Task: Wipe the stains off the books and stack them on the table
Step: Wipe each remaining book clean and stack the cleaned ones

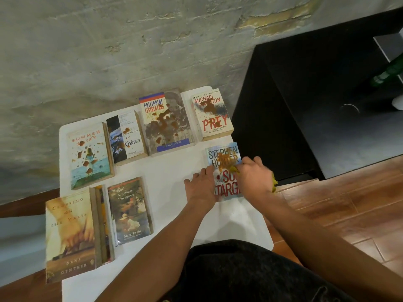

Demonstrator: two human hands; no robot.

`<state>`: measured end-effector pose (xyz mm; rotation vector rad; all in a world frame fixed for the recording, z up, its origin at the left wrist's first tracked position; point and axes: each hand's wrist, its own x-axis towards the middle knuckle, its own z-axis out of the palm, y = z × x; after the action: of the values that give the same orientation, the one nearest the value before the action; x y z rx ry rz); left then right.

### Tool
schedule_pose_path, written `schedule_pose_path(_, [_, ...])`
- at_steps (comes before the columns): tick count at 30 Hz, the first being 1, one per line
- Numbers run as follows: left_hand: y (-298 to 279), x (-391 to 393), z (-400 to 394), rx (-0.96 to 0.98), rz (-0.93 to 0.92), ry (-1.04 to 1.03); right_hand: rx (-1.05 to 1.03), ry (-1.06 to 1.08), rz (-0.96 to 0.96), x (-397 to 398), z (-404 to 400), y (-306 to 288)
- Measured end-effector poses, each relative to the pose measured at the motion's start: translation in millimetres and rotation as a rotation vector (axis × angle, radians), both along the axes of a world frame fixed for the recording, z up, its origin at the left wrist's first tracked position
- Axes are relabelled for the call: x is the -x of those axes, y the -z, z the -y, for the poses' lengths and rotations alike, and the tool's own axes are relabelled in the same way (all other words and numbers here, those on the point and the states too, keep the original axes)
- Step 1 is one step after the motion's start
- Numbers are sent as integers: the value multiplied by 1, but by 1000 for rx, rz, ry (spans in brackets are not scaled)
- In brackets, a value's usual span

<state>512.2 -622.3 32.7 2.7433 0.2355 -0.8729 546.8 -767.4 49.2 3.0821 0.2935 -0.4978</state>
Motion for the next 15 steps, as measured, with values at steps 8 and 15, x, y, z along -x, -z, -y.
schedule_pose_path(8, [0,-2,0,-43,5,38,-57,-41,6,-8,8,4])
schedule_pose_path(15, [-2,0,2,-52,3,33,-39,-90,15,-8,2,0])
